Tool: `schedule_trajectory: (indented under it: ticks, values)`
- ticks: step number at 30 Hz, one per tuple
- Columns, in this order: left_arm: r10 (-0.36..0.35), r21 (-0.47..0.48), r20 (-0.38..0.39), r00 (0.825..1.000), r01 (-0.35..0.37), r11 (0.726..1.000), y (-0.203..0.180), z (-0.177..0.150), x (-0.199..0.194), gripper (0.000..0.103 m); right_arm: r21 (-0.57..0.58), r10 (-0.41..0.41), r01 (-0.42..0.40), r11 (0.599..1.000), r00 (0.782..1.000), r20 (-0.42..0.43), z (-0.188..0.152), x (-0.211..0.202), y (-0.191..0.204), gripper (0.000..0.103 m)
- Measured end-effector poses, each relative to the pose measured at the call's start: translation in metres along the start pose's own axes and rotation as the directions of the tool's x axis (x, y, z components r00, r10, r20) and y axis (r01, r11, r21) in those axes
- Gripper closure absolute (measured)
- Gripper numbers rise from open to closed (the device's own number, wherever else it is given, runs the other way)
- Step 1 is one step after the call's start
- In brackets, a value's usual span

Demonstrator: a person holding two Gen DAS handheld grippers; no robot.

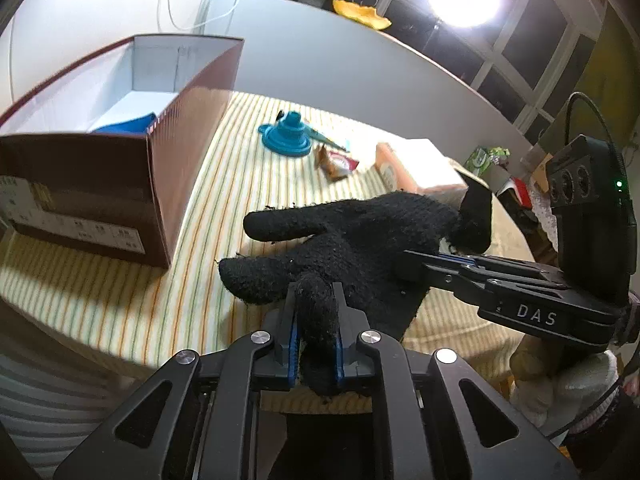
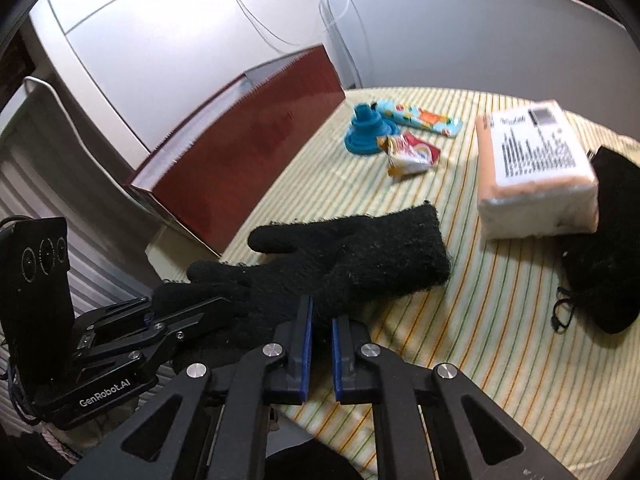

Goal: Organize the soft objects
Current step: 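Lift the glove and carry it over the cardboard box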

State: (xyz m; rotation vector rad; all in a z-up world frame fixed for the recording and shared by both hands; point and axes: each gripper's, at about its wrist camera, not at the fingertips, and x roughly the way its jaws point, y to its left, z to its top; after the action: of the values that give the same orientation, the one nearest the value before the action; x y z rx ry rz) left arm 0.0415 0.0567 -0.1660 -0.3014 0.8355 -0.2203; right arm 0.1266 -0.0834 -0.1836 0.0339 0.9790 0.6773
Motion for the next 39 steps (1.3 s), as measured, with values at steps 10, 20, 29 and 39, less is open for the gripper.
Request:
schedule_trajectory:
  ticks: [10, 20, 29, 39]
  values:
    - [-0.036, 0.030, 0.115, 0.993, 0.033, 0.999, -0.010, 0.029, -0.036, 0.093, -0.089, 0.014, -0.005, 0.996, 0.995, 0.096, 0.026, -0.050, 0.030, 0.096]
    - [-0.004, 0.056, 0.261, 0.965, -0.011, 0.998, 0.004, 0.087, -0.066, 0.093, -0.226, 0.037, 0.006, 0.974, 0.983, 0.182, 0.091, -0.071, 0.075, 0.096]
    - [0.095, 0.030, 0.325, 0.941, -0.110, 0.993, 0.050, 0.142, -0.071, 0.093, -0.329, 0.058, 0.005, 0.944, 0.982, 0.180, 0.164, -0.032, 0.120, 0.096]
    - [0.191, -0.021, 0.281, 0.940, -0.193, 0.981, 0.099, 0.182, -0.036, 0.093, -0.377, 0.031, 0.012, 0.926, 0.994, 0.107, 0.213, 0.048, 0.137, 0.096]
